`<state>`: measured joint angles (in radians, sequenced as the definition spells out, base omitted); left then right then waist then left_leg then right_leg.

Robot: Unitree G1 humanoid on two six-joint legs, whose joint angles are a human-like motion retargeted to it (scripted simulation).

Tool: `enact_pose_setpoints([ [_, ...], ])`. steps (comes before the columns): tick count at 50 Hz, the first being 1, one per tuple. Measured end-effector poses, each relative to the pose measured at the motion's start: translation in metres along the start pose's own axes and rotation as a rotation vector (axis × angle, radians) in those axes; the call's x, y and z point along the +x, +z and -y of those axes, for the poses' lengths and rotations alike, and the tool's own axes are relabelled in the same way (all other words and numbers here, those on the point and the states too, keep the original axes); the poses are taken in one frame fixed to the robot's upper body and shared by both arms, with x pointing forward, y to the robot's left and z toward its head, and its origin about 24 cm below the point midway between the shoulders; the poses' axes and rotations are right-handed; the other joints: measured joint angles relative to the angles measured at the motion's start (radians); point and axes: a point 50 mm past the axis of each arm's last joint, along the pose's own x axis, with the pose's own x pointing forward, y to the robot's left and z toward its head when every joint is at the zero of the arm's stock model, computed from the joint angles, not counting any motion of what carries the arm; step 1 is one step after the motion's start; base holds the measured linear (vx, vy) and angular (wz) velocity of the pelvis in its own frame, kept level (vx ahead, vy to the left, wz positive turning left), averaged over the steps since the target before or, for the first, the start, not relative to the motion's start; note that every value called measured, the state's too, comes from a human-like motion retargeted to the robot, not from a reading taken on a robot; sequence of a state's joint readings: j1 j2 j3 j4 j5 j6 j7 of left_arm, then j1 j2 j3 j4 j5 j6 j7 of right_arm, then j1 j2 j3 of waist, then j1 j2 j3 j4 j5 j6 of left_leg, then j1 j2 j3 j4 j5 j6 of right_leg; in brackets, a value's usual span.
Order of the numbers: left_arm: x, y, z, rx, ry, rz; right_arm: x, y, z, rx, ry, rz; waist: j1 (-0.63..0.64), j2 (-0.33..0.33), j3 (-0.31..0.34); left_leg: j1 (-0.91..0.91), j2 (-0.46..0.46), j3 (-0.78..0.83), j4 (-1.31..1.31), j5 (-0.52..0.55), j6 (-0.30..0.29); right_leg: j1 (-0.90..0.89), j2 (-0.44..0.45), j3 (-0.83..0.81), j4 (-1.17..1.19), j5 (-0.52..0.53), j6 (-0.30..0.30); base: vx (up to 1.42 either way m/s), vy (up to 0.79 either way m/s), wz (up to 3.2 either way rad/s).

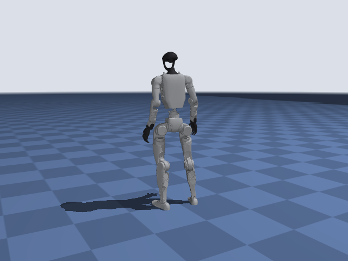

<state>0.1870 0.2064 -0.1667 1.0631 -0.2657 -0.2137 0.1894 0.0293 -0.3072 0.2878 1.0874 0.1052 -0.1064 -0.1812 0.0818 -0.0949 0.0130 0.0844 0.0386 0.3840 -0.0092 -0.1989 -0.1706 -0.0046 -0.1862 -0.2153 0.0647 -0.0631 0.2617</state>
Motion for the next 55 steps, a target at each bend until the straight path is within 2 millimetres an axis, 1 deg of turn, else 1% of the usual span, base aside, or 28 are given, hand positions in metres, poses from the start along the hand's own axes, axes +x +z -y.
enact_pose_setpoints([
  [3, -0.001, -0.002, -0.005, 0.008, -0.006, 0.003, -0.001, -0.004, -0.001, -0.003, 0.006, -0.009, 0.009, -0.004, -0.001, -0.002, -0.001, -0.01, 0.0, 0.002, -0.001, 0.005, -0.002, -0.011, -0.001, -0.002, 0.0, 0.01, 0.0, 0.13],
  [6, 0.0, -0.001, -0.01, 0.056, -0.011, 0.01, -0.003, -0.008, -0.003, -0.006, 0.016, -0.018, 0.014, -0.006, -0.005, -0.006, -0.003, -0.024, 0.001, 0.003, -0.001, 0.01, -0.005, -0.025, -0.002, -0.005, 0.0, 0.01, 0.0, 0.24],
  [13, 0.007, 0.014, -0.02, 0.12, 0.025, 0.047, -0.006, -0.017, -0.005, 0.0, 0.024, -0.037, 0.022, -0.009, -0.012, -0.015, -0.007, -0.056, 0.005, 0.006, -0.004, 0.023, -0.012, -0.058, -0.004, -0.011, -0.004, 0.0, 0.01, 0.24],
  [19, 0.012, 0.029, -0.02, 0.119, 0.035, 0.089, -0.006, -0.02, -0.006, 0.001, 0.028, -0.049, 0.026, -0.009, -0.016, -0.018, -0.009, -0.07, 0.005, 0.008, -0.006, 0.029, -0.016, -0.072, -0.004, -0.013, -0.007, 0.0, 0.0, 0.03],
  [24, 0.013, 0.035, -0.015, 0.128, 0.022, 0.106, -0.005, -0.017, -0.006, 0.003, 0.027, -0.043, 0.026, -0.009, -0.018, -0.02, -0.01, -0.071, 0.006, 0.008, -0.006, 0.028, -0.017, -0.073, -0.004, -0.013, -0.009, 0.0, 0.0, 0.0],
  [31, 0.012, 0.031, -0.008, 0.116, 0.011, 0.094, -0.004, -0.012, -0.005, 0.011, 0.021, -0.028, 0.017, -0.009, -0.022, -0.027, -0.009, -0.064, 0.013, 0.005, -0.007, 0.021, -0.016, -0.066, -0.003, -0.01, -0.008, 0.0, 0.0, 0.0],
  [34, 0.009, 0.022, -0.005, 0.126, 0.001, 0.078, -0.005, -0.015, -0.006, 0.017, 0.02, -0.023, 0.002, -0.008, -0.028, -0.057, -0.001, -0.056, 0.082, -0.026, -0.014, 0.023, -0.021, -0.07, -0.002, -0.011, -0.002, 0.0, 0.0, 0.0],
  [40, 0.006, 0.014, -0.004, 0.157, 0.0, 0.069, -0.006, -0.018, -0.006, 0.01, 0.009, -0.031, -0.004, -0.007, -0.031, -0.062, 0.002, -0.049, 0.088, -0.031, -0.012, 0.016, -0.019, -0.062, -0.003, -0.009, 0.0, 0.0, 0.0, 0.0],
  [48, 0.005, 0.013, -0.005, 0.168, -0.005, 0.07, -0.008, -0.024, -0.008, 0.013, 0.01, -0.048, -0.005, -0.007, -0.031, -0.06, 0.006, -0.04, 0.09, -0.034, -0.011, 0.013, -0.015, -0.054, -0.003, -0.008, 0.0, 0.0, 0.0, 0.0],
  [55, 0.006, 0.017, -0.007, 0.156, -0.003, 0.073, -0.009, -0.026, -0.009, 0.026, 0.016, -0.058, -0.007, -0.008, -0.028, -0.055, 0.009, -0.033, 0.091, -0.036, -0.009, 0.014, -0.012, -0.047, -0.001, -0.009, 0.0, 0.0, 0.0, 0.0],
])
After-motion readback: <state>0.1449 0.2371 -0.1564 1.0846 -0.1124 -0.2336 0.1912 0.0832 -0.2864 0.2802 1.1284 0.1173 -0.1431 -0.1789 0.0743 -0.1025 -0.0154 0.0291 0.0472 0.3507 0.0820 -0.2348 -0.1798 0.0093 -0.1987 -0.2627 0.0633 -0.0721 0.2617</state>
